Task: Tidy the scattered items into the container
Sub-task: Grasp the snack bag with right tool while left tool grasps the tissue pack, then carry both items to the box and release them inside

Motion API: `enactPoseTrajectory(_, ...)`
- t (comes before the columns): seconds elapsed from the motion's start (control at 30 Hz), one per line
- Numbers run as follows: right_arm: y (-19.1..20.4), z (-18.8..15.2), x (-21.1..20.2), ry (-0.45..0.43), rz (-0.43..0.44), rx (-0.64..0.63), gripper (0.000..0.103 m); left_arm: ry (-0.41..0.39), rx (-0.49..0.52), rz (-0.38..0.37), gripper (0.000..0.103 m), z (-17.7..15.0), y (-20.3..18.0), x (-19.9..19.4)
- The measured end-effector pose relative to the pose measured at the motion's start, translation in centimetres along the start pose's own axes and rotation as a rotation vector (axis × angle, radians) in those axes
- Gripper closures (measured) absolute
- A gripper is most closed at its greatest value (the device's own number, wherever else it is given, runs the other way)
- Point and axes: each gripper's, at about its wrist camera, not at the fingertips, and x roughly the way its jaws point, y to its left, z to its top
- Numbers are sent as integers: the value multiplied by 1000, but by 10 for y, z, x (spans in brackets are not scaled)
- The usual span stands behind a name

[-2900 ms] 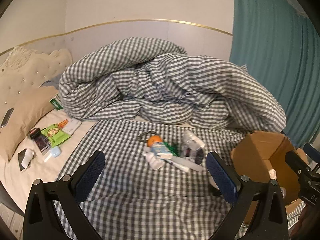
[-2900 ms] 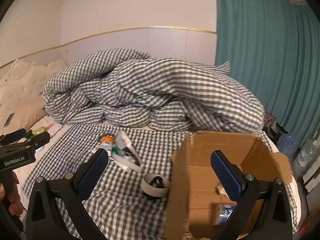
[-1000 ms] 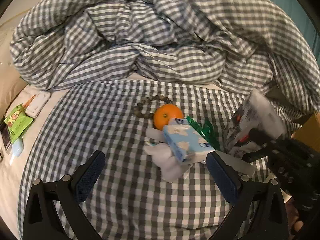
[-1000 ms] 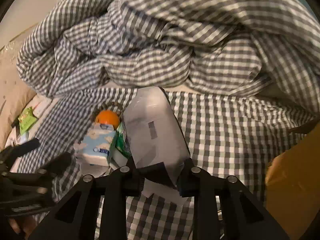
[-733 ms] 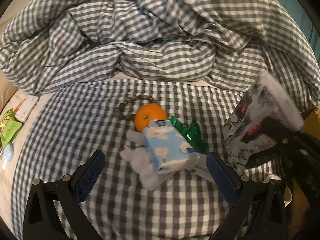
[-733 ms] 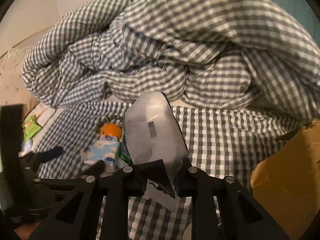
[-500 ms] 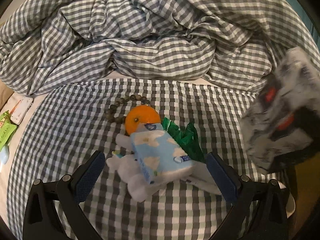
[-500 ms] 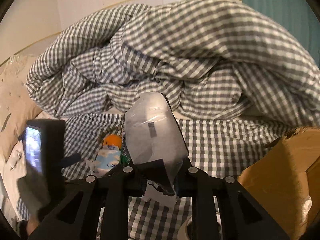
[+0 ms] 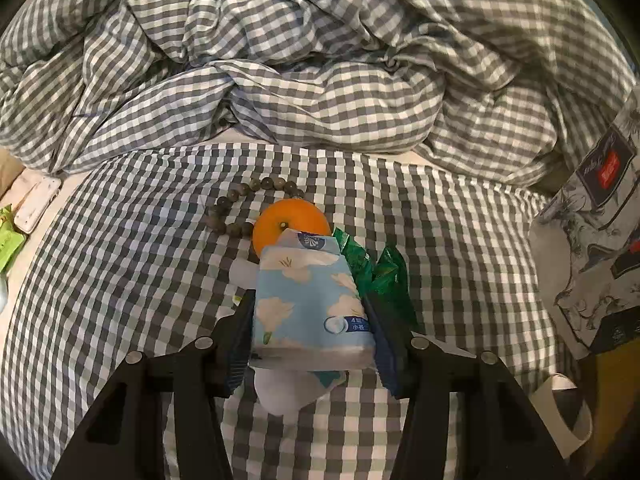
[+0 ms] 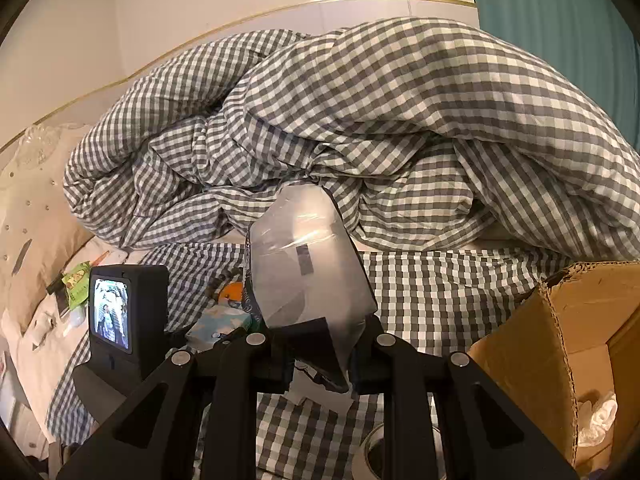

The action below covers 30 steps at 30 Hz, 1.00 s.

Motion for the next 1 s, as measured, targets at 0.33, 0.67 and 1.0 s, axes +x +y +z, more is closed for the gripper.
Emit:
enactPoseTrajectory(0.33,9,6,-35,-45,13,0,84,-83,-14,-14,51,10,5,-58)
enactPoseTrajectory(0.67,12,13,-95,-118,12,3,84,-199,-16,0,51,12,1,-143)
enactPoseTrajectory(1.0,17,16,-158,-191,5,0,84,-279,-23,-4,50,1,-8,-214)
